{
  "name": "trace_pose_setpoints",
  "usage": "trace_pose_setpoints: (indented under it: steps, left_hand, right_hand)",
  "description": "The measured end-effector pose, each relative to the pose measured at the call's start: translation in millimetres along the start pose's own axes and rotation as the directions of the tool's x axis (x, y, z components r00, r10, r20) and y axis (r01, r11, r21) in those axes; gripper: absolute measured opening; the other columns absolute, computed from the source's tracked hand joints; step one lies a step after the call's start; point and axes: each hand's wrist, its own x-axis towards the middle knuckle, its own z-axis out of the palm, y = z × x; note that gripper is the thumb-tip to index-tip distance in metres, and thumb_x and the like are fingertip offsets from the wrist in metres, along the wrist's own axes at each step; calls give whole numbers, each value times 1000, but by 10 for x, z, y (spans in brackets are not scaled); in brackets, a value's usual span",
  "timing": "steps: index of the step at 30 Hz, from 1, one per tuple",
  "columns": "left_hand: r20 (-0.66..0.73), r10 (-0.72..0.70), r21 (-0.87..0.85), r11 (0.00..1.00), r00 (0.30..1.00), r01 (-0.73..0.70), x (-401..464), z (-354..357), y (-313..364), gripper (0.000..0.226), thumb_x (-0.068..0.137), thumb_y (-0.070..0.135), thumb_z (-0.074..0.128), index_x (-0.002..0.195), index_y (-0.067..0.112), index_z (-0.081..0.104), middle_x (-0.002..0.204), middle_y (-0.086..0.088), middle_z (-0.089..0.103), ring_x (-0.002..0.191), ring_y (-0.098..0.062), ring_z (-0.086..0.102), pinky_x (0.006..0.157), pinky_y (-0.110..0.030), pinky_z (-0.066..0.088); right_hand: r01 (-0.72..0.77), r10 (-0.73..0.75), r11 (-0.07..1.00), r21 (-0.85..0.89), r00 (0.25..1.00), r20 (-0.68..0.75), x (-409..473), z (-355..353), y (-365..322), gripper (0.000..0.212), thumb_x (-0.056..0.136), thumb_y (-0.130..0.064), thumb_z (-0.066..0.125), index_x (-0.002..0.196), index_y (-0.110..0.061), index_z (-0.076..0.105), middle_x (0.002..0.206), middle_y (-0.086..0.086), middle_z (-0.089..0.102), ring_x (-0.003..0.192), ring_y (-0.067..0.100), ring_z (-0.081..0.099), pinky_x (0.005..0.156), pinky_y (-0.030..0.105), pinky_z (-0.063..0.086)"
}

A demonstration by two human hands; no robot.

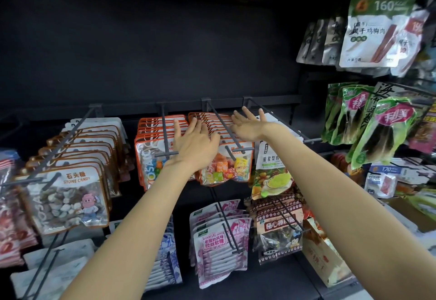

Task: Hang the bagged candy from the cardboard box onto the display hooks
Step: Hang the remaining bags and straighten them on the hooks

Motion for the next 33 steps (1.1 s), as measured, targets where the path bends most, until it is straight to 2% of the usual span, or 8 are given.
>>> trace_pose_setpoints:
  steps: [10,17,26,33]
  left_hand:
    - [-47,-12,-11,1000,999,11,-39,13,6,57,102,36,10,151,7,14,160,-5,6,147,-15,-3,115,-44,-17]
    - [-62,-4,-13,1000,998,3,-42,30,21,56,102,35,10,151,8,15,160,-5,6,147,-15,-2,115,-45,-16]
    - [-84,-3,-2,1000,996,3,-21,38,20,57,102,35,10,148,7,24,158,-6,17,147,-16,2,115,-46,-15]
    - [-176,2,-55,998,984,-12,-23,68,23,55,102,34,13,150,8,20,159,-4,14,147,-14,3,115,-41,-13]
  right_hand:
    - [-30,35,994,103,998,-51,53,-21,-7,55,102,-31,20,153,-15,6,161,-1,-8,146,20,-19,115,52,-13]
    - [-10,17,994,108,997,-69,72,36,18,54,103,-32,16,153,-14,5,161,-1,-8,146,20,-17,115,51,-10]
    - [10,0,993,121,997,-80,48,32,24,53,104,-31,12,153,-13,5,161,-1,-8,146,20,-16,116,49,-9]
    - [17,0,988,154,994,-111,18,8,33,52,104,-30,13,153,-12,8,161,2,-5,147,21,-14,116,48,-7]
